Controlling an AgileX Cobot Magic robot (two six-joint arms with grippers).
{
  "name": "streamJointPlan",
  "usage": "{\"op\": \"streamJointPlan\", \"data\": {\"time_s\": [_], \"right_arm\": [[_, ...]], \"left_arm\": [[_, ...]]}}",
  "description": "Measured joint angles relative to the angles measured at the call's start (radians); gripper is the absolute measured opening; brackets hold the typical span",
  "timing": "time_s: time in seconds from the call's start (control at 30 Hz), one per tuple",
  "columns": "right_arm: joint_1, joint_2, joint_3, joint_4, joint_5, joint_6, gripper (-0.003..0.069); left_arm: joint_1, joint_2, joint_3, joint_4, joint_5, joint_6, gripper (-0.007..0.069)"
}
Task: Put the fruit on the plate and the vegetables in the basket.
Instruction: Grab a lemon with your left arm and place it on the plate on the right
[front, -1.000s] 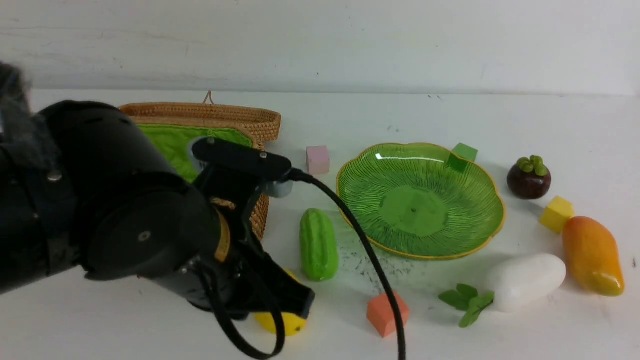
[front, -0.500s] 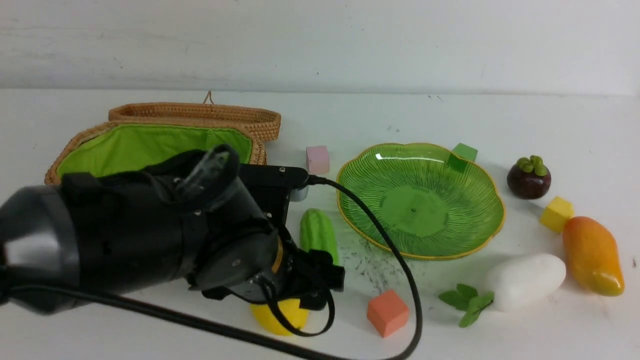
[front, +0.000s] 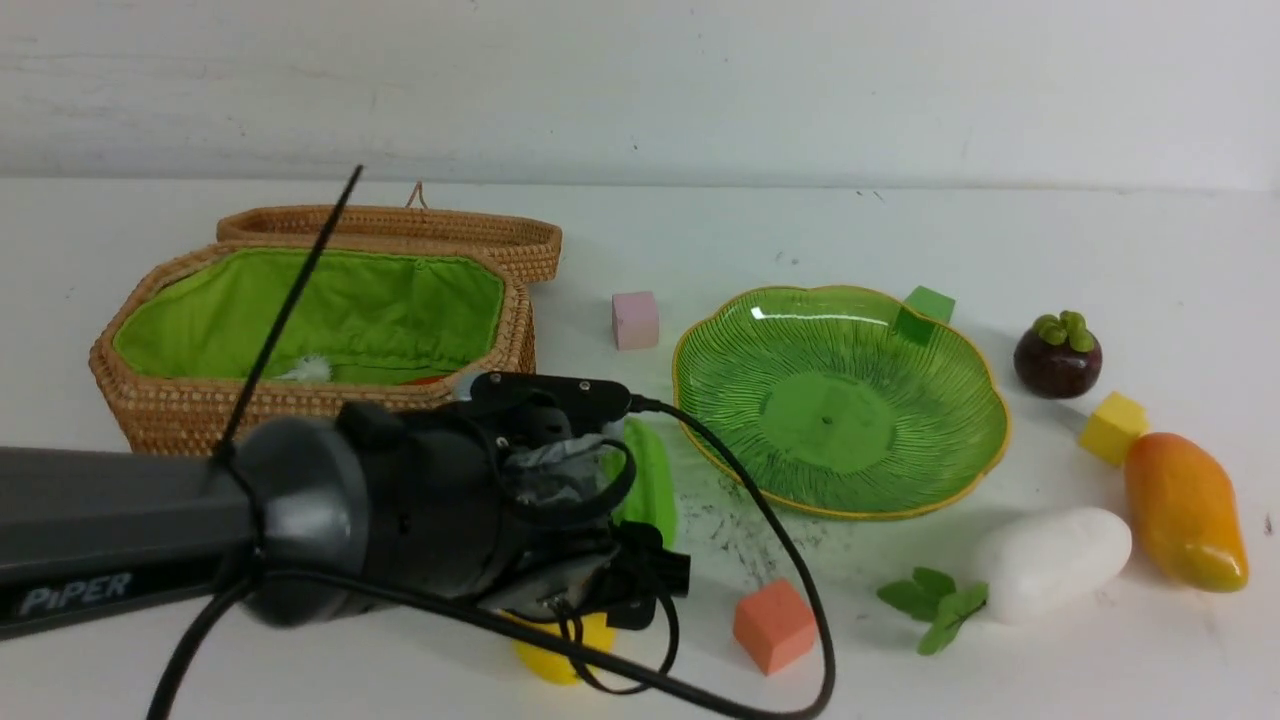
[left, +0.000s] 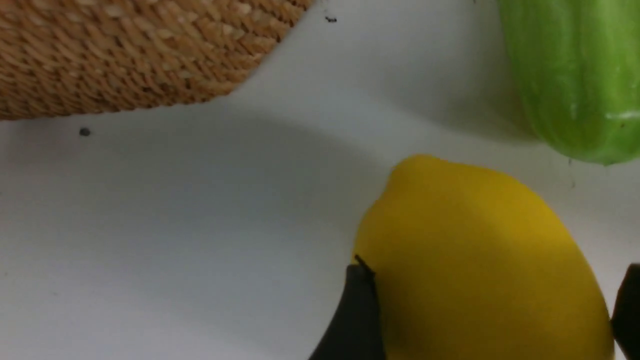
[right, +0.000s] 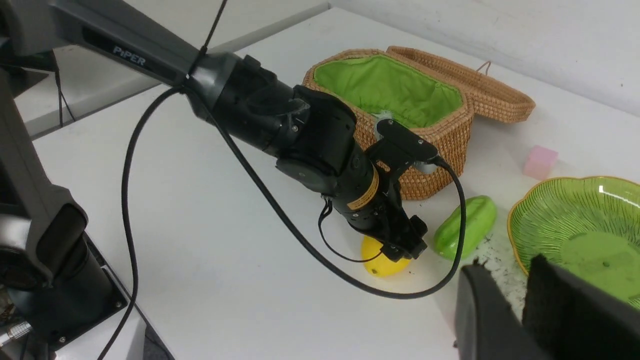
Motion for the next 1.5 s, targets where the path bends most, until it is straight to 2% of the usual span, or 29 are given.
{"op": "streamJointPlan", "data": {"time_s": [0.37,0.6,1.03,1.5], "right_arm": [[0.0,0.0,0.0,0.0,0.019,0.0,0.0149],[0.0,0.0,0.0,0.0,0.02,-0.003,0.0149],[0.0,0.0,0.0,-0.004,0.02,-0.004,0.0155],[0.0,0.0,0.0,-0.004,0.02,-0.004,0.0163]], "left_arm": [[0.0,0.018,-0.012,-0.009,0.019,0.005,0.0583],[0.0,0.01,-0.02,-0.073,0.055,0.115,0.0581],[0.0,-0.042,-0.008,-0.17,0.132,0.131,0.0578],[0.0,-0.031,-0.012,-0.196,0.152,0.234,0.0555]]}}
